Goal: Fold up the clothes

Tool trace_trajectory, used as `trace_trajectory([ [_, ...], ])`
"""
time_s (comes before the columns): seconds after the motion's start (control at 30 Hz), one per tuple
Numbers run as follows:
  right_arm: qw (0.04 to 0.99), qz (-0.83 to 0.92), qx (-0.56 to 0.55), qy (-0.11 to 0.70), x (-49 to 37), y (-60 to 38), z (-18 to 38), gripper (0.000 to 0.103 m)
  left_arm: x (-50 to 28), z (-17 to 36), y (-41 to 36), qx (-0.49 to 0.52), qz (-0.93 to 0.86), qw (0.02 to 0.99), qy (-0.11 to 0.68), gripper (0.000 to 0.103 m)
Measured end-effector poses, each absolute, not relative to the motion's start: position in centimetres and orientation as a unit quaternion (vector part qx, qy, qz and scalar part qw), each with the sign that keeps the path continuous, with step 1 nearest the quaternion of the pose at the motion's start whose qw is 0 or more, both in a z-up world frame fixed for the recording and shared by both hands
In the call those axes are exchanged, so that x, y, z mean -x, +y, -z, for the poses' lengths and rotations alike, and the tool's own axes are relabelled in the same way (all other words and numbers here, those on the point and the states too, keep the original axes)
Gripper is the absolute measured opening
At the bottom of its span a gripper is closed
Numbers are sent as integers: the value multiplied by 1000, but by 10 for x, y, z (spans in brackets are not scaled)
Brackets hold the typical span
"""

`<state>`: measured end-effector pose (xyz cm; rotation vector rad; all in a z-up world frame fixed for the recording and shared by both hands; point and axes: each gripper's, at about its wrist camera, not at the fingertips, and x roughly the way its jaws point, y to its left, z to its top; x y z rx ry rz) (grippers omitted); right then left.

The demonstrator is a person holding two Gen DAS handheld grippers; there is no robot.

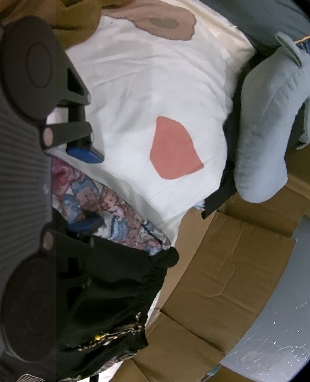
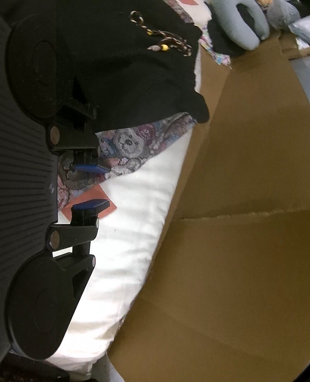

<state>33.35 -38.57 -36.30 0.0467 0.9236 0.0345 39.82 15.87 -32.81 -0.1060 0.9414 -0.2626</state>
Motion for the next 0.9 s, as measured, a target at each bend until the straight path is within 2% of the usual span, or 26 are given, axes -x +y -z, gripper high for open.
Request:
trace_trajectory([
  [0.47, 886, -57, 0, 461, -346, -373, 373, 30, -399, 335, 155, 44, 145, 874, 461, 51],
  [0.6, 883, -70, 8, 464, -347, -370, 372, 14, -401, 337, 155, 45, 149, 873, 463, 50],
  [0.67, 882, -76, 12, 465, -348, -368, 371, 8, -402, 338, 154, 45, 153, 871, 464, 42],
  [0.73, 881, -81, 17, 466, -349, -366, 370, 5, -403, 338, 153, 41, 157, 871, 464, 11],
  [0.8, 885, -67, 40, 459, -346, -363, 365, 3, -402, 335, 151, 32, 159, 873, 460, 7],
  [0.9, 888, -52, 54, 454, -345, -362, 363, 3, -397, 330, 149, 10, 158, 883, 442, 5],
])
